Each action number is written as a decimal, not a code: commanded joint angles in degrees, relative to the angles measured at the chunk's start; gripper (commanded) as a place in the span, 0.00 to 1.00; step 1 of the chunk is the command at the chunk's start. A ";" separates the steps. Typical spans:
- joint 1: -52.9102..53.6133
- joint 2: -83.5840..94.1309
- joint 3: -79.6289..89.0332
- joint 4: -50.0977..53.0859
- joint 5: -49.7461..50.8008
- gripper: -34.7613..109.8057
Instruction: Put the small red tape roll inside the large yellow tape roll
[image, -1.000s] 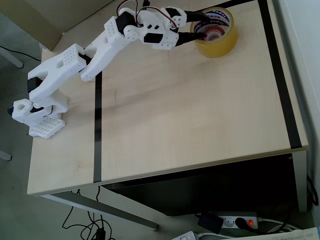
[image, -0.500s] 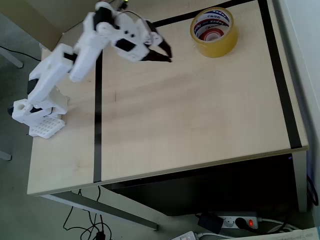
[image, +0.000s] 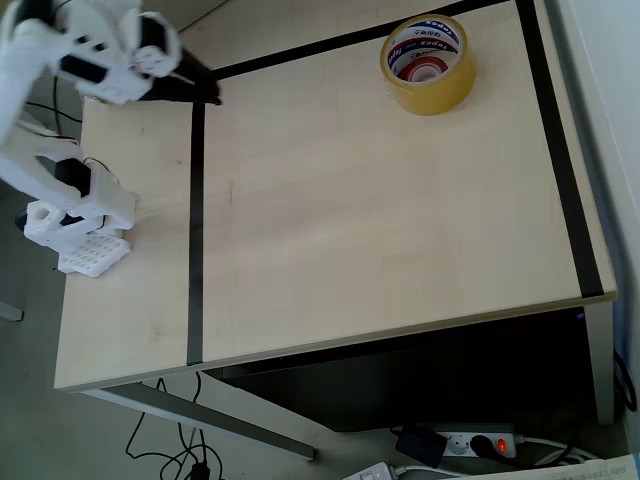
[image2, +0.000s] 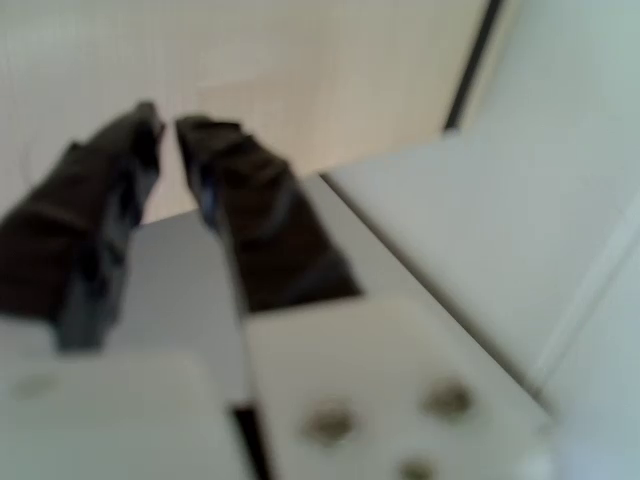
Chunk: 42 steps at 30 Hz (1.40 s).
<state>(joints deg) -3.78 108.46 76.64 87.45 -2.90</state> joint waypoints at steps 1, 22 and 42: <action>0.88 27.69 35.24 -19.86 1.14 0.24; -5.27 82.27 96.68 -34.80 0.53 0.24; -0.09 82.71 101.87 -16.17 0.88 0.24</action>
<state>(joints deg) -5.27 191.34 177.80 61.88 -2.02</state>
